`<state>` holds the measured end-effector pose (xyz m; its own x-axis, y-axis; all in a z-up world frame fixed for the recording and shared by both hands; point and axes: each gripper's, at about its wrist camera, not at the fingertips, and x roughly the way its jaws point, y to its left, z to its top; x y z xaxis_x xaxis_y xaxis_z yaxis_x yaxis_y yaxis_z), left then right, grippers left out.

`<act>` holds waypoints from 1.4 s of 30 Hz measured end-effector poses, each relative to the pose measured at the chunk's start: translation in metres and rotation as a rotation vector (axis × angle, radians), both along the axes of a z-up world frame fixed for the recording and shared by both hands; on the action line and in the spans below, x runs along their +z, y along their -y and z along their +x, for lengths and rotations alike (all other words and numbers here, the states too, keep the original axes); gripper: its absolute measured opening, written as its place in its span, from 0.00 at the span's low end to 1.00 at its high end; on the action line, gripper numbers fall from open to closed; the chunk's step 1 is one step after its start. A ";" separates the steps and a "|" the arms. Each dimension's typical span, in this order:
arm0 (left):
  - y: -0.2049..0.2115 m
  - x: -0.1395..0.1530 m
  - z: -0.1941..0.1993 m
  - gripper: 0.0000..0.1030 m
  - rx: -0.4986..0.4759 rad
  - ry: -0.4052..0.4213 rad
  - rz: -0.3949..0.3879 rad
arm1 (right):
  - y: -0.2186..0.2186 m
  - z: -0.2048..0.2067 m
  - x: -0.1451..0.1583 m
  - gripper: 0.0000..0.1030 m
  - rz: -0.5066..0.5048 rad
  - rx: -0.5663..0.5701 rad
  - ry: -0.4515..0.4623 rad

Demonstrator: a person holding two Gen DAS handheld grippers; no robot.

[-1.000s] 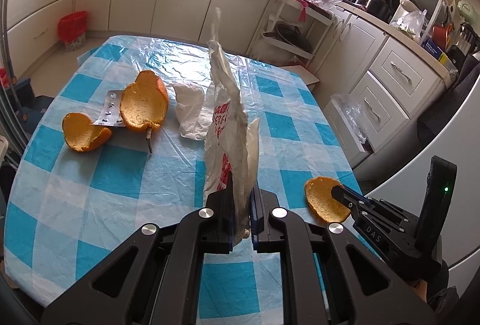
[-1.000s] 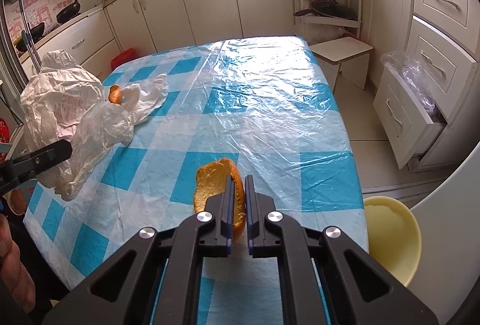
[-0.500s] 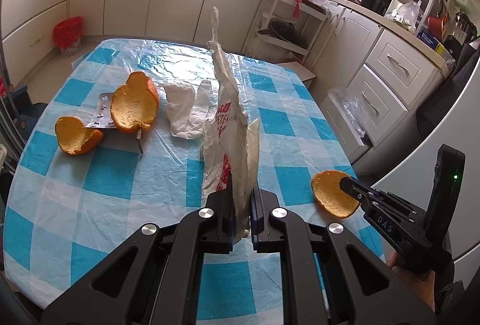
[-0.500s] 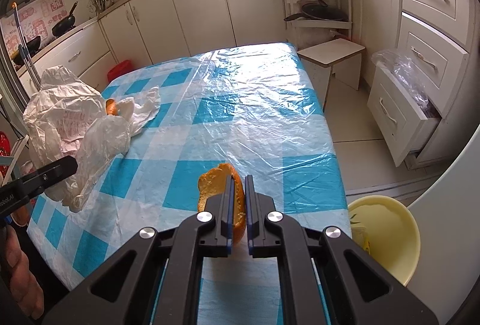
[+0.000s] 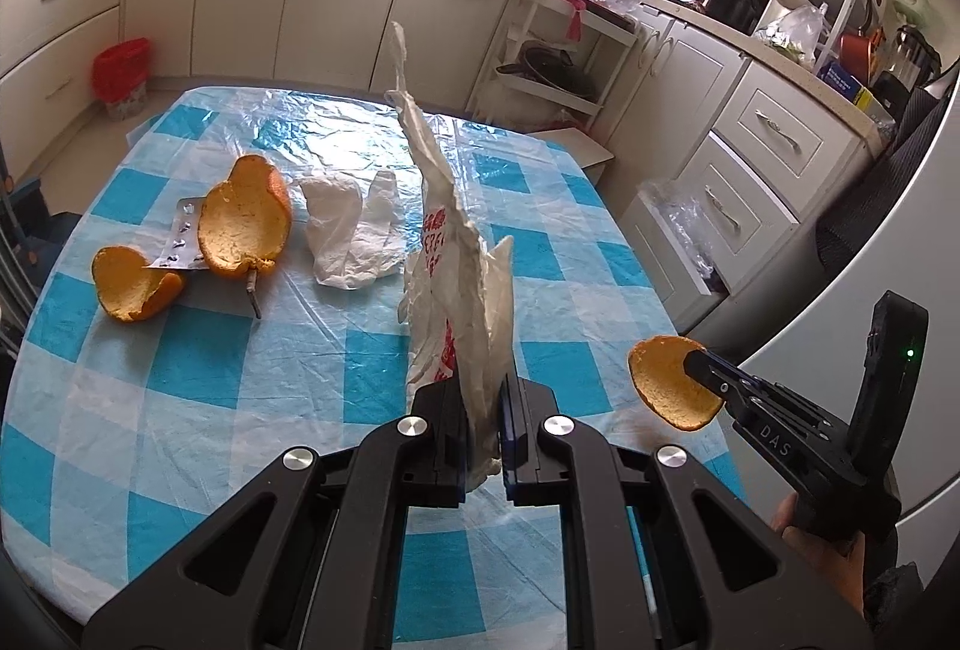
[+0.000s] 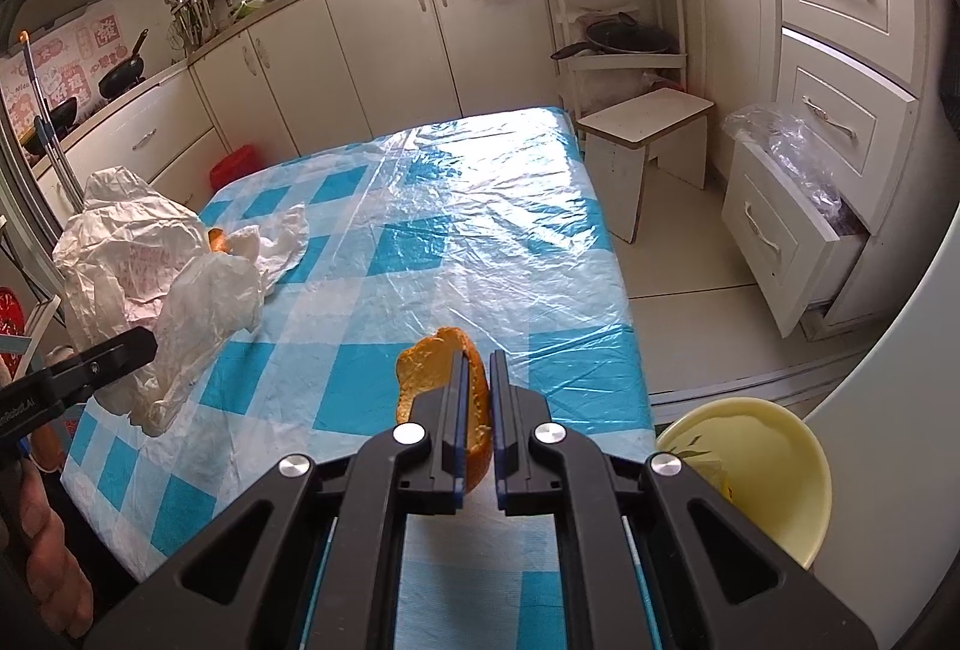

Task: Collect trash
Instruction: 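Carry the bag and orange peel with both tools to the yellow bucket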

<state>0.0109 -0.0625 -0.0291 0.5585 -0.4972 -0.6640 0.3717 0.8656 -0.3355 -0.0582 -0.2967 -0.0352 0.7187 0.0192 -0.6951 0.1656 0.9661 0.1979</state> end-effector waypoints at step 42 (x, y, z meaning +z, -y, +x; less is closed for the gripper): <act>0.294 -0.071 -0.050 0.30 -0.400 -0.260 0.016 | 0.184 -0.113 0.022 0.65 0.263 -0.568 0.234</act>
<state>-0.0392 -0.3569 -0.0997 0.1397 -0.6280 -0.7656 0.5826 0.6773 -0.4493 -0.1710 -0.4809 -0.0133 0.7985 -0.2592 -0.5434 0.5585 0.6558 0.5079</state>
